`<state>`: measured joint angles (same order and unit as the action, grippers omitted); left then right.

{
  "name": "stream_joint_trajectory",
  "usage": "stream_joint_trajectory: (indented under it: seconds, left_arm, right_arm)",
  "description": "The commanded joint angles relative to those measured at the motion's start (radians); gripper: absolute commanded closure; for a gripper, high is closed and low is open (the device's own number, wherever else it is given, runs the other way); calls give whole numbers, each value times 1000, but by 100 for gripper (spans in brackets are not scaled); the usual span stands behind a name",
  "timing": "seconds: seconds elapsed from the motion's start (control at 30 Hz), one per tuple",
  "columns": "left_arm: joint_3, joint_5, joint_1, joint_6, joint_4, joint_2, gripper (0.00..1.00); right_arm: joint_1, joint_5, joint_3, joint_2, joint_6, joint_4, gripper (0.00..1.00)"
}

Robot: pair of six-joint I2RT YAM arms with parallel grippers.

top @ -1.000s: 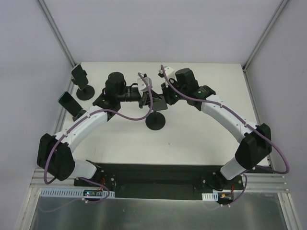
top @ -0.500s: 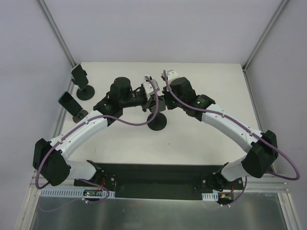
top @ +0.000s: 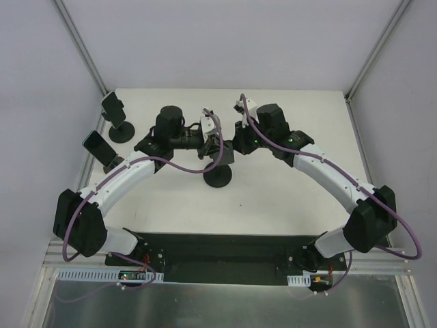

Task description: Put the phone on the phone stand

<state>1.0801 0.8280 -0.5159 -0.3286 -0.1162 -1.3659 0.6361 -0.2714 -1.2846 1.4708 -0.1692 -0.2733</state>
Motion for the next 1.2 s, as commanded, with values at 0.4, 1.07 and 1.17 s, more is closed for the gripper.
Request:
stream_joint_trajectory:
  seconds: [0.4, 1.07, 1.17]
  left_arm:
    - [-60, -1082, -117, 266, -206, 55, 100]
    - [-114, -1132, -199, 298, -281, 25, 100]
    - [-140, -982, -181, 313, -249, 80, 100]
  right_arm:
    - [218, 724, 53, -139, 374, 27, 100]
    - [504, 1013, 220, -340, 520, 65, 35]
    - [360, 778, 316, -434, 420, 109, 26]
